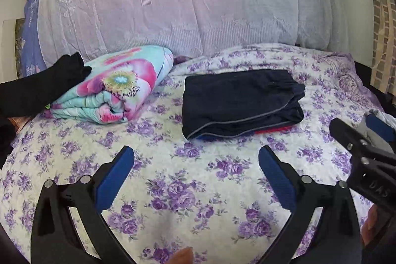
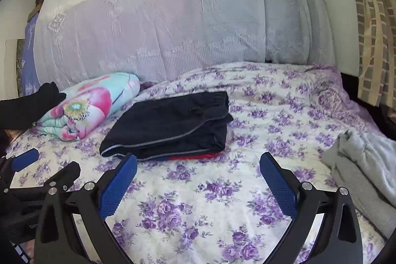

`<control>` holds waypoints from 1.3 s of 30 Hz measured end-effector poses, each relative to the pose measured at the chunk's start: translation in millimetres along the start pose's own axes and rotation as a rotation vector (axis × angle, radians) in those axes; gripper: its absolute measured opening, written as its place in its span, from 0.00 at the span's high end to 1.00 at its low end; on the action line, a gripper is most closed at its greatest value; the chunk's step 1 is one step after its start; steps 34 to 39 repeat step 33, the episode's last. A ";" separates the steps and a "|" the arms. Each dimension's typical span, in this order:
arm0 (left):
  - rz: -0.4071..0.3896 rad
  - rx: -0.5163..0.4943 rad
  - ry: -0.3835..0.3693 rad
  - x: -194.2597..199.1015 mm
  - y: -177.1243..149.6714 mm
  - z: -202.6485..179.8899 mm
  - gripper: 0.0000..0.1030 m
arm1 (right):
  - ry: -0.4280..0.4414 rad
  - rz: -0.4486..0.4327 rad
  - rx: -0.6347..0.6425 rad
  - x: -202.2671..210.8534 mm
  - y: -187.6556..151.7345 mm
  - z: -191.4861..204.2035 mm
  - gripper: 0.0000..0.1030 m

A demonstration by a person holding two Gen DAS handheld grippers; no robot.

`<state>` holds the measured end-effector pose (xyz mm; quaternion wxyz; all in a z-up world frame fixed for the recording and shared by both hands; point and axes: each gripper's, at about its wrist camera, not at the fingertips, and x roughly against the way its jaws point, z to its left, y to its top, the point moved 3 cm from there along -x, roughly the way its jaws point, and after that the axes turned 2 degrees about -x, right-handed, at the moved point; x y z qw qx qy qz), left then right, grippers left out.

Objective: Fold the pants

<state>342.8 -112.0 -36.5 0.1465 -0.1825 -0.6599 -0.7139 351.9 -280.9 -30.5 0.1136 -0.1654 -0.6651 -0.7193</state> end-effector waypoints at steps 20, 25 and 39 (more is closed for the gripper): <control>0.061 0.012 -0.031 -7.3 -0.7 -1.2 0.04 | 0.003 0.038 0.012 -8.9 -9.6 4.2 0.03; 0.028 0.013 -0.007 -1.7 -0.6 -1.2 0.04 | 0.004 0.038 0.013 -9.1 -9.6 4.4 0.03; 0.050 0.049 0.003 -6.2 0.5 8.9 0.04 | 0.001 0.031 0.013 -7.6 -8.1 4.8 0.03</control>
